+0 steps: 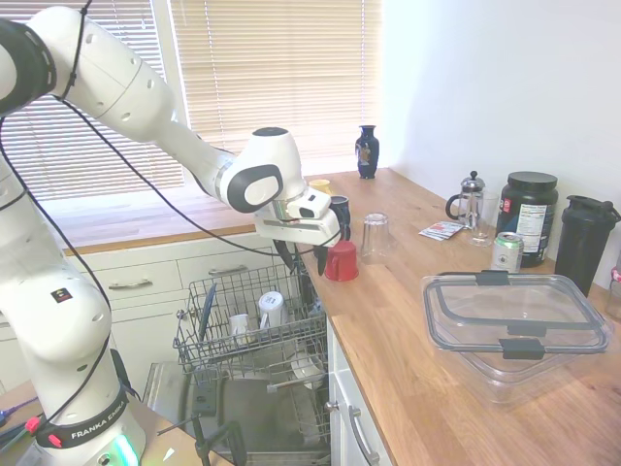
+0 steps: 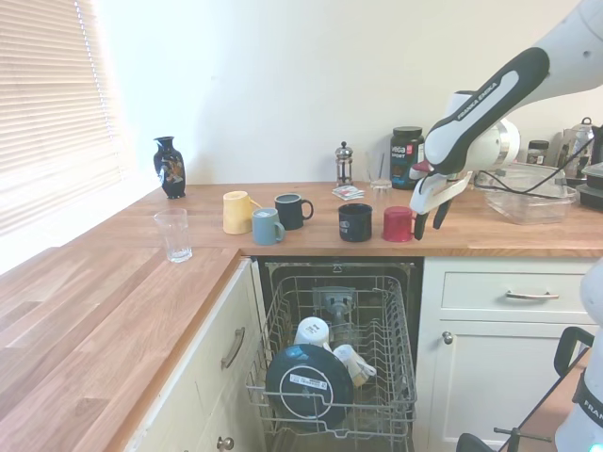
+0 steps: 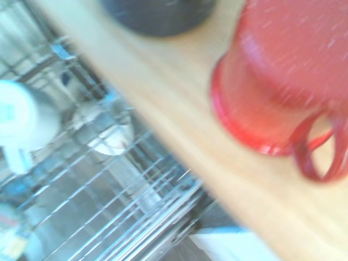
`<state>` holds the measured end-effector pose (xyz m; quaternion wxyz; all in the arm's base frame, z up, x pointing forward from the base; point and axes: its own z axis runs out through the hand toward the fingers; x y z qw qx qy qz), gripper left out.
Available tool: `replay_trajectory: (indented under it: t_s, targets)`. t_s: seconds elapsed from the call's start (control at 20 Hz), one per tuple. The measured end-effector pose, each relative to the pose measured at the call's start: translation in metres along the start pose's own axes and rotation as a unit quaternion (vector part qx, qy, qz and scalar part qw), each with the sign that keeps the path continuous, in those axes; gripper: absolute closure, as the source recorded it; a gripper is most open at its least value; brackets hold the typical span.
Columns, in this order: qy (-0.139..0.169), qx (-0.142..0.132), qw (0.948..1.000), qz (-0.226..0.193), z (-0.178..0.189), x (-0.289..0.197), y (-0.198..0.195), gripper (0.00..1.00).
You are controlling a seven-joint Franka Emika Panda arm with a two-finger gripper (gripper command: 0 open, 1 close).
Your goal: Unload a mug from dishwasher
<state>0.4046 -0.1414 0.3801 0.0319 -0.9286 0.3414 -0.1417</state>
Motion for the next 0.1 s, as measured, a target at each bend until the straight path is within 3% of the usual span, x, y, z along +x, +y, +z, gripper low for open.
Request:
replay_trajectory:
  t_s: [0.1]
  targets:
    - [0.002,0.003,1.0,-0.003,-0.007,-0.0189,0.0026,0.0]
